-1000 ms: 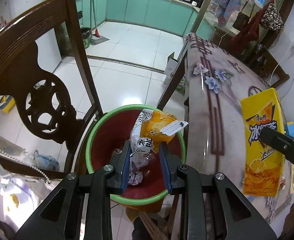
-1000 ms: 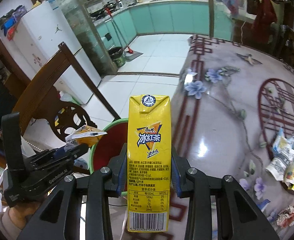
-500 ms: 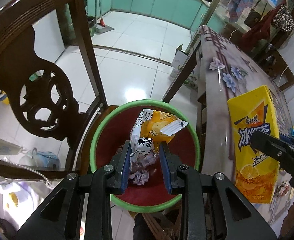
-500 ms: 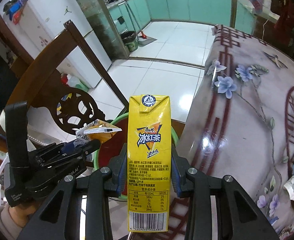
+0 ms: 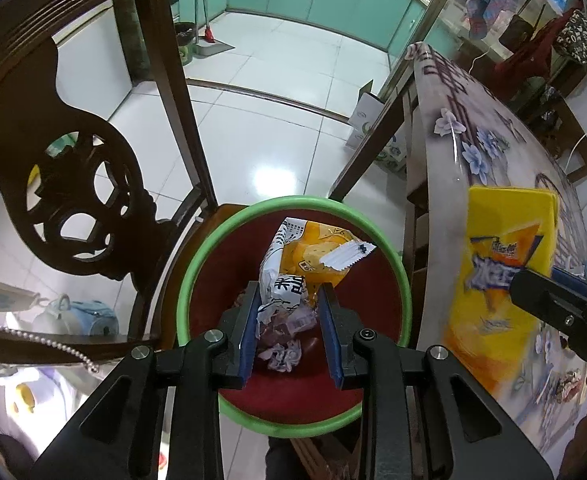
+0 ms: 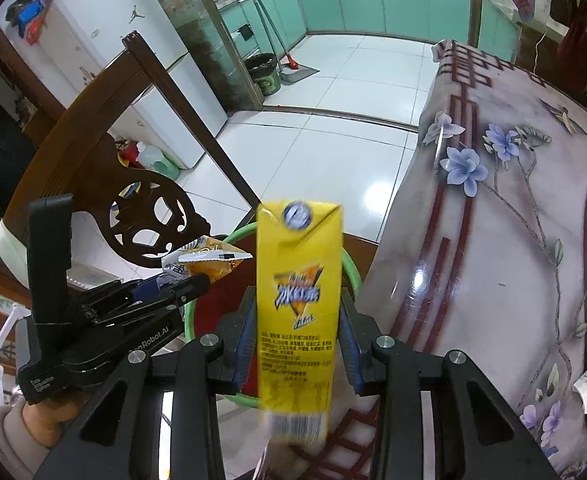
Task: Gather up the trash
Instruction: 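Open both grippers to drop wrapper and carton into the red bucket, then grasp crumpled white paper with left gripper while right gripper grasps brown cigarette pack, then carry crumpled paper and cigarette pack over the red bucket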
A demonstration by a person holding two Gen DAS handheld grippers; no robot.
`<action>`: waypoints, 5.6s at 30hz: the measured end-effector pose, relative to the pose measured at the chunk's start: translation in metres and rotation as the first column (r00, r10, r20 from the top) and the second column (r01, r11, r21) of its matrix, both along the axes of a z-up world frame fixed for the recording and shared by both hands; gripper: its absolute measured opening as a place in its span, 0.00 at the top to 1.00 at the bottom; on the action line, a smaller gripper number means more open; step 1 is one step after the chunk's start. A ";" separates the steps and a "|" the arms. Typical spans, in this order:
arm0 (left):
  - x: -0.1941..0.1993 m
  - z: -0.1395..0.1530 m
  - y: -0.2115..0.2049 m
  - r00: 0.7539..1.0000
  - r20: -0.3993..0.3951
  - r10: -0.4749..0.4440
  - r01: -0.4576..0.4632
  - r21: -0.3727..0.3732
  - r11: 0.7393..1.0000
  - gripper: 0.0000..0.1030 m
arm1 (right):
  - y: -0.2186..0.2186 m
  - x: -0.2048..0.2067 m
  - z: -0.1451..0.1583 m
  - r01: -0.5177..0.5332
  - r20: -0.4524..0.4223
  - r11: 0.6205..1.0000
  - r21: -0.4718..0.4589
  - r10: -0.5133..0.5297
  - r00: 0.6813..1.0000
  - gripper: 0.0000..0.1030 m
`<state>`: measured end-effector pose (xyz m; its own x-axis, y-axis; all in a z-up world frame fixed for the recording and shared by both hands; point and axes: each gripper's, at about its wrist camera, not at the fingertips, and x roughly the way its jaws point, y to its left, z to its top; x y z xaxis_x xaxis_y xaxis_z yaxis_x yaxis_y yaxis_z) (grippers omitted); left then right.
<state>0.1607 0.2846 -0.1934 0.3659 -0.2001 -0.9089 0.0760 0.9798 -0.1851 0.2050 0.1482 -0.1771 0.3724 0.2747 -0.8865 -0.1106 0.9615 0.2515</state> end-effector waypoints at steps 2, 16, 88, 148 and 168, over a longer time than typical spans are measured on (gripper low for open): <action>-0.001 0.001 0.001 1.000 0.004 0.007 -0.007 0.005 1.000 0.68 | 0.000 0.000 0.002 -0.001 0.009 1.000 -0.003 0.001 1.000 0.66; -0.025 0.029 -0.004 0.997 0.074 0.013 -0.014 0.013 1.000 0.35 | -0.017 -0.032 0.036 0.038 0.095 0.999 0.003 -0.038 0.995 0.57; -0.200 0.022 -0.422 0.808 -0.061 -0.587 0.573 -0.152 0.805 0.96 | -0.540 -0.181 -0.015 0.556 0.041 0.831 0.000 -0.556 0.830 0.42; -0.110 0.086 -0.134 0.978 0.191 -0.082 0.110 -0.140 0.984 0.96 | -0.244 -0.145 0.071 0.239 0.178 0.971 0.011 -0.237 0.955 0.57; -0.065 0.073 -0.043 0.978 0.181 -0.101 0.124 -0.123 0.985 0.96 | -0.119 -0.114 0.069 0.197 0.169 0.980 -0.005 -0.194 0.966 0.57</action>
